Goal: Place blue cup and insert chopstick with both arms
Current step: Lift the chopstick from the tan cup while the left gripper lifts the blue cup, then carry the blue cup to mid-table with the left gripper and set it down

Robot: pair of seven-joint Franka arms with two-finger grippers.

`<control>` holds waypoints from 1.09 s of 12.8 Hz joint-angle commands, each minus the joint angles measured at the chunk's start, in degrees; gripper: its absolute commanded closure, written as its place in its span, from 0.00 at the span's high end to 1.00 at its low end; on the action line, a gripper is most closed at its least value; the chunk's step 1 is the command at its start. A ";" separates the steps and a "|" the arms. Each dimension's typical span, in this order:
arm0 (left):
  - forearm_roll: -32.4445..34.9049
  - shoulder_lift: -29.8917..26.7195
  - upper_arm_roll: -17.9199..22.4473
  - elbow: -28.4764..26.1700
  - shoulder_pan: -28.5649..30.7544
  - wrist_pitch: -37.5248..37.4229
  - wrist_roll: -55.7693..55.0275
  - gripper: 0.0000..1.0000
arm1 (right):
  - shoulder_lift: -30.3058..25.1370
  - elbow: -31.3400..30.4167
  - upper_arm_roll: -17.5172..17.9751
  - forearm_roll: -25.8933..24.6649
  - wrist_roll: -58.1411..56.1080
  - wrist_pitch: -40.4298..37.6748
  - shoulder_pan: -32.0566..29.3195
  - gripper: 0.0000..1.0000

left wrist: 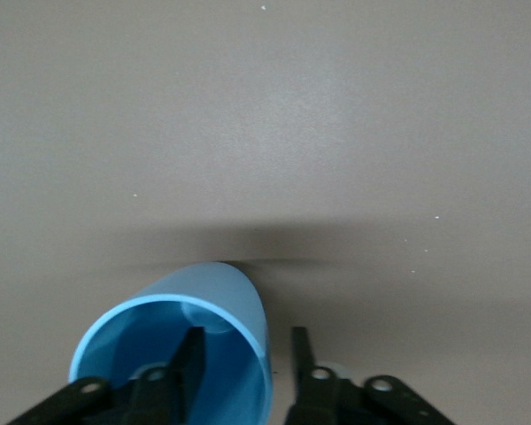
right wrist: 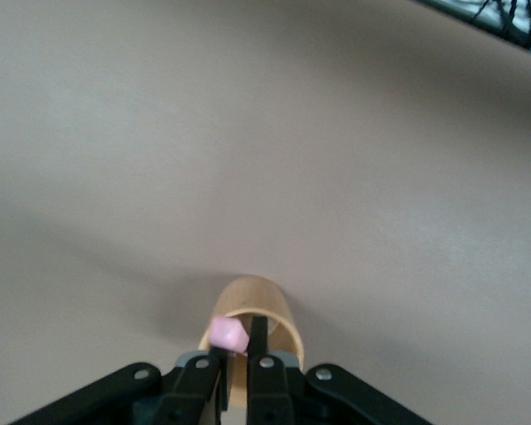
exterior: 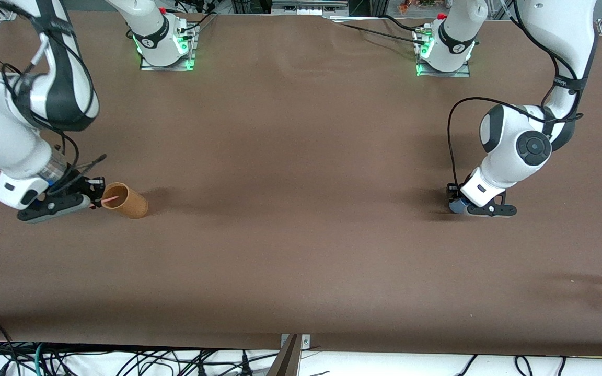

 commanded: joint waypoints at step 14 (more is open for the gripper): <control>-1.81 18.97 -5.55 38.38 -24.55 -13.80 -51.11 0.00 | -4.30 11.45 4.37 3.11 6.17 -22.31 -0.49 0.00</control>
